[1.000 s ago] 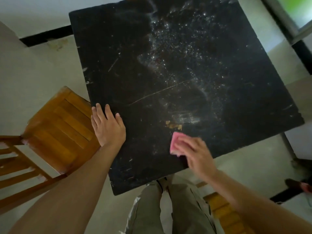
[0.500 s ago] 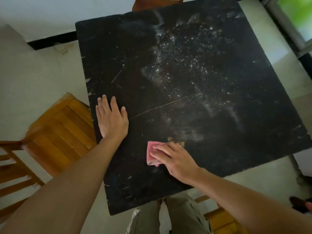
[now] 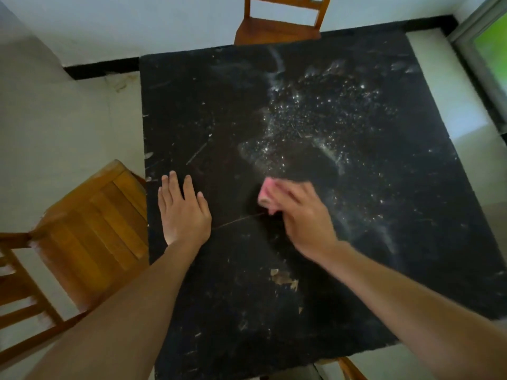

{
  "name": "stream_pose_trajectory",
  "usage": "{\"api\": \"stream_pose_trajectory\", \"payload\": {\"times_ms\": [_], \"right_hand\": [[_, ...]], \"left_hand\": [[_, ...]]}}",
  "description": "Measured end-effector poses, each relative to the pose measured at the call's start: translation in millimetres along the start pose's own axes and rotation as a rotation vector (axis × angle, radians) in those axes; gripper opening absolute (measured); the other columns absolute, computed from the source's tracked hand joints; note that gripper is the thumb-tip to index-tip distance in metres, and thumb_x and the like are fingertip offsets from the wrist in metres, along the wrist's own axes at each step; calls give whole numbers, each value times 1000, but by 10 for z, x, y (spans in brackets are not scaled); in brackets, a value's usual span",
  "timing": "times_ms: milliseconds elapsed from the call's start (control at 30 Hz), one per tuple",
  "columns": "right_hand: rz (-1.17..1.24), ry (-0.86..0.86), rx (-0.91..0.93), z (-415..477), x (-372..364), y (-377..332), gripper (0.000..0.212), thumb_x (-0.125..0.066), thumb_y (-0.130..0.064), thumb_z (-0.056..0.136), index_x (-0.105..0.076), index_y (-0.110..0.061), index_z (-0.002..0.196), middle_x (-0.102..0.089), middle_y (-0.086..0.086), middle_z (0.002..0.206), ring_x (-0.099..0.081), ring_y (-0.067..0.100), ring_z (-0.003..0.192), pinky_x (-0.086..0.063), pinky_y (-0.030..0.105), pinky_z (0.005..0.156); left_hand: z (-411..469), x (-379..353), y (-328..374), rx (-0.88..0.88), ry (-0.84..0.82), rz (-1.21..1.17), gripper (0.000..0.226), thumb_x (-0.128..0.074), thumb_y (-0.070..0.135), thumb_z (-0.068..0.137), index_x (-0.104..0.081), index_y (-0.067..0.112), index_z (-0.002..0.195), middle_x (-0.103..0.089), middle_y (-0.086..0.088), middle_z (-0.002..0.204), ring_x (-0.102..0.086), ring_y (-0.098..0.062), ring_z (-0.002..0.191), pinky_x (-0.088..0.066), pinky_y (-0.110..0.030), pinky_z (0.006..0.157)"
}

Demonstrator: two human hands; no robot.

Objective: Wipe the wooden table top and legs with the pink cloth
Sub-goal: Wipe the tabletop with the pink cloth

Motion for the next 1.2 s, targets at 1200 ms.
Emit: {"api": "stream_pose_trajectory", "payload": {"times_ms": [1200], "right_hand": [[-89,93,-248,2215,187,1053,32,-43,0,95,-65,-17,110,-59,2,129,-47,25,114,-39,30,92]], "left_hand": [[51,26,-16,43,-55,-2,52,-30,37,100,-27,18,148,-8,-9,160,1,-24,148,-1,-37,118]]}}
Point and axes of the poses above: each hand's wrist, its own z-axis towards the middle knuckle, its own x-axis out of the back of the hand, y = z × x, the point moved 7 cm from there along z, towards the middle knuckle
